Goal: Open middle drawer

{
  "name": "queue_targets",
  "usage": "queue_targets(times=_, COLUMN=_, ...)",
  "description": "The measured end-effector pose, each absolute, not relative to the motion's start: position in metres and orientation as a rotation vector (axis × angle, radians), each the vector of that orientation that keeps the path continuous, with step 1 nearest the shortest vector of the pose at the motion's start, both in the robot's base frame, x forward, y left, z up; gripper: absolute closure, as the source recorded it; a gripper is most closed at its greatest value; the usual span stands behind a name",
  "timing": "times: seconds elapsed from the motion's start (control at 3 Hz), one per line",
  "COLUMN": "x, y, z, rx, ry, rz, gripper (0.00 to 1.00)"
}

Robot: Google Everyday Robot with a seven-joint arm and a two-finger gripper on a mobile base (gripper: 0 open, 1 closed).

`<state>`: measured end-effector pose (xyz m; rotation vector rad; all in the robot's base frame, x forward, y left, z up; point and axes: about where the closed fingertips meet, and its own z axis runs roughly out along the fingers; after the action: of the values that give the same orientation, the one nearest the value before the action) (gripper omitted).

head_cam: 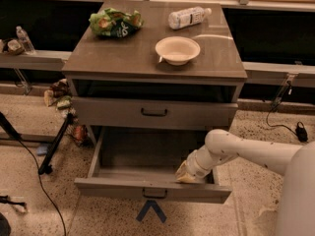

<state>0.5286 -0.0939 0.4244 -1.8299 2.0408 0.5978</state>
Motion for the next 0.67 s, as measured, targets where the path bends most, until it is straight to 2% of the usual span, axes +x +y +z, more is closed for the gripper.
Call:
queue_targets(times=0.33, x=0.497, y=-0.074, z=0.43, rx=-1.78, ry=2.056, rz=0.725, gripper=1.0)
queue_targets(times=0.67, x=0.482, y=-0.061, z=0.442, rx=-1.757, ry=2.051, rz=0.767, gripper=1.0)
